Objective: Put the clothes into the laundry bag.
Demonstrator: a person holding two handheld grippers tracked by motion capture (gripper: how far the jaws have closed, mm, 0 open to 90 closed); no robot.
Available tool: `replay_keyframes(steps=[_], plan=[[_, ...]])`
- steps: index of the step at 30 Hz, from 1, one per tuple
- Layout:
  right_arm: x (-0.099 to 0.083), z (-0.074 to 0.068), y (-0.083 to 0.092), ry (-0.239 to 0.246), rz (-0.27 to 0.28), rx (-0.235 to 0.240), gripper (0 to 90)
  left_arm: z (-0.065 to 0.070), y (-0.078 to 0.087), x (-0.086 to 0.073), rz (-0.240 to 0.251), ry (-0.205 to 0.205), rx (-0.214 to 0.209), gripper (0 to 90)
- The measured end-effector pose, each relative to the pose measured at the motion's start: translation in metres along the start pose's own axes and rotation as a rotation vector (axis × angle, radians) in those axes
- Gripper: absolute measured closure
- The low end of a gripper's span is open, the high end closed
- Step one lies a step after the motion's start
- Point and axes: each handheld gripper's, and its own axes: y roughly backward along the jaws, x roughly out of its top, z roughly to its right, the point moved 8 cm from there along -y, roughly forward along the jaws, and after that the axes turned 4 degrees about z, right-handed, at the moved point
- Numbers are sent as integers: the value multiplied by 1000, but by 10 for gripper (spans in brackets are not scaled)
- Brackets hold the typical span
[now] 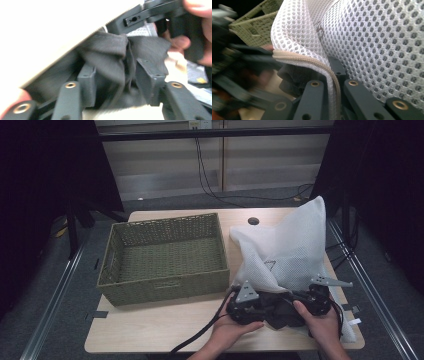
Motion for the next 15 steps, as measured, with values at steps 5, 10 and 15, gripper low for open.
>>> replay_keyframes(steps=[5,10,15], plan=[[-1,1,0,29,4,-12,892,-35,59,-11,67,46,155,448],[1,7,0,52,2,3,891,-63,58,-44,-94,113,283,430],[3,13,4,66,14,17,890,-52,32,-48,-214,133,208,412]])
